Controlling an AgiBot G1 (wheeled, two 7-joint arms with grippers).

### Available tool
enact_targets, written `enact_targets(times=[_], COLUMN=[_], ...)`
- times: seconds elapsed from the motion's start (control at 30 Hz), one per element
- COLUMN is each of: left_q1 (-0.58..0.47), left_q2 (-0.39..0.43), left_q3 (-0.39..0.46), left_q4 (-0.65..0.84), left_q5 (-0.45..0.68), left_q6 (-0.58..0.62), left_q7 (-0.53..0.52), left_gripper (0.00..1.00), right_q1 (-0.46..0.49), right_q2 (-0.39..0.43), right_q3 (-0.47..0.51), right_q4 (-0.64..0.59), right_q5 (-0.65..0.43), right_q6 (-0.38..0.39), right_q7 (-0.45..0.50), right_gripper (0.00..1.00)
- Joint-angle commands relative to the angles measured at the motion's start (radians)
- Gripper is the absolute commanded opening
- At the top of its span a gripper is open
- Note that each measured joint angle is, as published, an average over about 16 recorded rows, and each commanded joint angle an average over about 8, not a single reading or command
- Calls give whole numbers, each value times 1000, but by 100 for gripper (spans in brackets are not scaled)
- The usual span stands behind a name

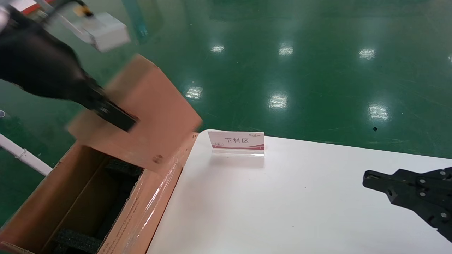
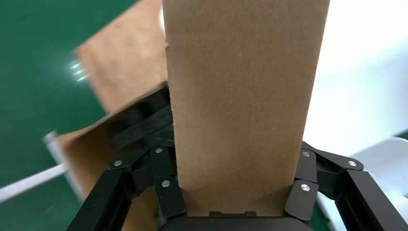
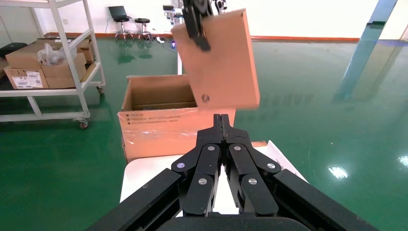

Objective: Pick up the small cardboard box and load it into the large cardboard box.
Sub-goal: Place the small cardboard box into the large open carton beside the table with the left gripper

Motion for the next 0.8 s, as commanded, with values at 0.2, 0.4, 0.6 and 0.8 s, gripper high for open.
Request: enact_targets(times=[0.2, 0.4, 0.6, 0.8], left_q1=[-104, -112, -101, -72], left_q2=[5, -3, -26, -78], left_q3=[145, 266, 343, 383], left_q4=[14, 24, 32, 37], left_q5=[-12, -18, -8, 13], left_q6=[29, 24, 10, -10], left_q7=[0, -11, -33, -49], left_gripper=[0, 0, 0, 0], right_q1=[0, 0, 0, 0], right_q2=[0, 0, 0, 1], right_q3=[0, -1, -1, -1], right_q4=[0, 0, 0, 0], right_q5=[0, 1, 1, 1], right_q6=[0, 0, 0, 1], right_q7=[0, 0, -1, -1], right_gripper=[45, 100, 100, 100])
